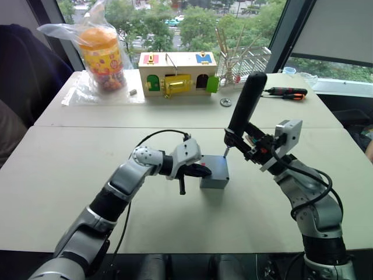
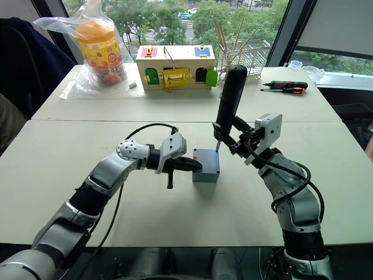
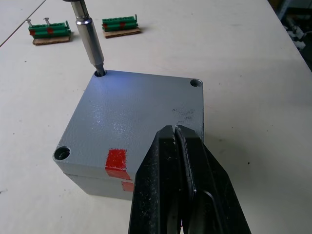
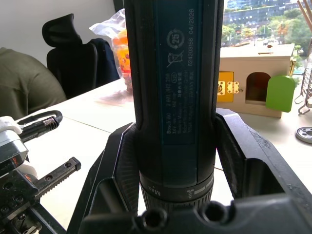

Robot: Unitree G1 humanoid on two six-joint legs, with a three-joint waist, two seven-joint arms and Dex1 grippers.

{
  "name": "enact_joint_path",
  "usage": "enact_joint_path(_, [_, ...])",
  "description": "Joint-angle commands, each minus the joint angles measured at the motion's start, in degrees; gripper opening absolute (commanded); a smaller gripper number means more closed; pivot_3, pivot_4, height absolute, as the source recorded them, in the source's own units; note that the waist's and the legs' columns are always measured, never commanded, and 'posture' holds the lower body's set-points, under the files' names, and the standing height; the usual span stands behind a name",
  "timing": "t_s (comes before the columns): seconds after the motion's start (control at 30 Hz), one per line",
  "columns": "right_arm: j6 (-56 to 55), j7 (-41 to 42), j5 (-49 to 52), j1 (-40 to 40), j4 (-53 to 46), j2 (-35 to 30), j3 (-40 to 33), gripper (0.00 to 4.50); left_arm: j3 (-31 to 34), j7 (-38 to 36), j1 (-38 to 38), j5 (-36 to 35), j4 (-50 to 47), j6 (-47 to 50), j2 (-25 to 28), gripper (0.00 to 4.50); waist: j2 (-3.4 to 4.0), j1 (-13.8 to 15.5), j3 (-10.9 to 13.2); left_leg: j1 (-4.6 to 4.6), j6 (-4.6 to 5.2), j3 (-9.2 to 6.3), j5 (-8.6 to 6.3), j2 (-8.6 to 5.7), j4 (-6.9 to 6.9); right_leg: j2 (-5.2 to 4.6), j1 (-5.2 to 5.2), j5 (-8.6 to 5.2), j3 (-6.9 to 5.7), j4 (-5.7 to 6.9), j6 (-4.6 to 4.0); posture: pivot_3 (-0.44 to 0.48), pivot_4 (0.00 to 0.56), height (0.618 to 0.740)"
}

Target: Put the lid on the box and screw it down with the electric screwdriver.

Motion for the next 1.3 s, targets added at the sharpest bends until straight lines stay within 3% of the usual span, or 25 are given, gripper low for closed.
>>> enact_joint_path(0.03, [5.1, 0.6, -1.3, 2.5, 5.1, -0.7, 3.0, 1.83, -1.2, 0.0, 0.7, 0.9, 1.1, 0.3, -0.4, 0.0, 0.0, 0.0, 0.0, 0.0, 0.0, -0.01, 0.0, 0.0, 0.0, -0.01, 0.0, 0.0, 0.01, 0.0, 0.0, 0.0, 0.15, 0.708])
enact_joint_path(0.37, [6.8, -0.5, 1.0, -1.8, 3.3, -1.0, 0.2, 1.83, -1.0, 0.2, 0.3, 1.0, 2.3, -0.5, -1.1, 0.0, 0.05, 0.0, 0.0, -0.01, 0.04, -0.01, -0.02, -0.01, 0.0, -0.21, -0.01, -0.01, -0.01, -0.03, -0.01, 0.0, 0.15, 0.708])
enact_joint_path(0.6, [14.6, -3.4, 9.1, -11.7, -1.7, -2.8, -6.0, 1.83, -1.1, 0.1, 0.2, 1.1, 3.0, -1.1, -1.6, 0.0, 0.5, 0.0, 0.5, -0.22, 0.06, 0.0, -0.04, -0.11, 0.0, -0.44, -0.18, 0.0, -0.08, -0.03, 0.0, 0.0, 0.15, 0.708])
enact_joint_path(0.77, [21.0, -6.9, 15.9, -20.6, -2.2, -4.4, -11.1, 1.83, -1.4, 0.0, 0.4, 1.4, 3.1, -1.7, -1.6, 0.0, 0.94, -0.1, 0.9, -0.92, 0.05, 0.0, 0.02, -0.27, 0.16, -0.54, -0.86, 0.12, -0.15, 0.11, 0.18, 0.0, 0.15, 0.708])
enact_joint_path(0.9, [29.1, -14.0, 17.9, -27.9, -0.4, -6.9, -13.8, 1.83, 0.8, 4.6, 0.5, 1.2, 2.5, 0.3, -3.4, 0.0, 0.92, 0.0, 0.9, -0.95, 0.06, 0.02, 0.03, -0.34, 0.17, -0.4, -0.87, 0.12, -0.25, 0.15, 0.19, 0.0, 0.15, 0.708])
enact_joint_path(1.07, [39.7, -15.4, 18.0, -29.8, 3.1, -12.9, -12.6, 1.83, 6.7, 11.3, 0.3, -0.9, -0.3, -1.9, -7.2, 0.0, 0.81, -0.1, 1.1, -0.96, 0.11, 0.0, 0.01, -0.35, 0.18, -0.4, -0.84, 0.12, -0.26, 0.1, 0.2, 0.0, 0.15, 0.708])
enact_joint_path(1.17, [43.7, -15.2, 17.6, -30.8, 5.7, -16.5, -14.0, 1.83, 9.0, 8.7, -1.2, -6.1, -2.4, 3.5, -7.2, 0.0, 0.89, -0.1, 1.5, -1.04, 0.11, 0.05, 0.02, -0.34, 0.17, -0.4, -0.97, 0.13, -0.24, 0.17, 0.21, 0.0, 0.15, 0.708])
enact_joint_path(1.3, [49.5, -11.0, 16.6, -30.3, 9.6, -26.5, -14.0, 1.83, 10.3, 3.6, -3.4, -11.4, -5.6, 7.7, -4.8, 0.0, 1.09, 0.1, 1.9, -1.44, 0.09, 0.05, 0.05, -0.35, 0.18, -0.36, -1.33, 0.13, -0.27, 0.18, 0.21, 0.0, 0.15, 0.708])
